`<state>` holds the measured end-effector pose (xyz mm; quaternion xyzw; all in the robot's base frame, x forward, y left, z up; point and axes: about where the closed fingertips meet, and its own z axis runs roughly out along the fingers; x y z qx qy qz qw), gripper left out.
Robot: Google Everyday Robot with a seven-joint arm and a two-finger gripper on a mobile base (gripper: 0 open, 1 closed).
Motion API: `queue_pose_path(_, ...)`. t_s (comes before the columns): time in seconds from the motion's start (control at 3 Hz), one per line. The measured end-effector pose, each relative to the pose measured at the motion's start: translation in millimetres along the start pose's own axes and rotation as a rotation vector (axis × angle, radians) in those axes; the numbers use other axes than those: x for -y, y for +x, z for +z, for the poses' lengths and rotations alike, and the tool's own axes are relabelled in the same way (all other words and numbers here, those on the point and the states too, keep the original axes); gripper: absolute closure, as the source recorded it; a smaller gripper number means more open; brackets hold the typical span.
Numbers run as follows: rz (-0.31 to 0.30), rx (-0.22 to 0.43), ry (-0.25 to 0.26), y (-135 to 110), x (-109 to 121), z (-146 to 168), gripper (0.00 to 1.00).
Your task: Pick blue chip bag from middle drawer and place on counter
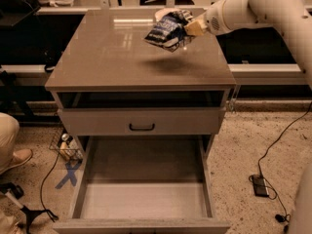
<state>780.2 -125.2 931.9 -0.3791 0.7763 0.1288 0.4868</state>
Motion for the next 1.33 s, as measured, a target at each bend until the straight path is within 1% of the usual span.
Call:
queue_pose_path(0.33, 0.016, -0.005, -0.017, -7, 2, 26, 0.11)
queue_pose_path(0.67, 0.031, -0.004, -0.033, -10, 2, 44, 0.00)
queue_pose_path(1.0, 0.054, 0.022, 0.001, -11, 12, 26, 0.00)
queue_pose_path(1.33, 0.124, 0.058, 0.100, 19, 31, -33, 0.00)
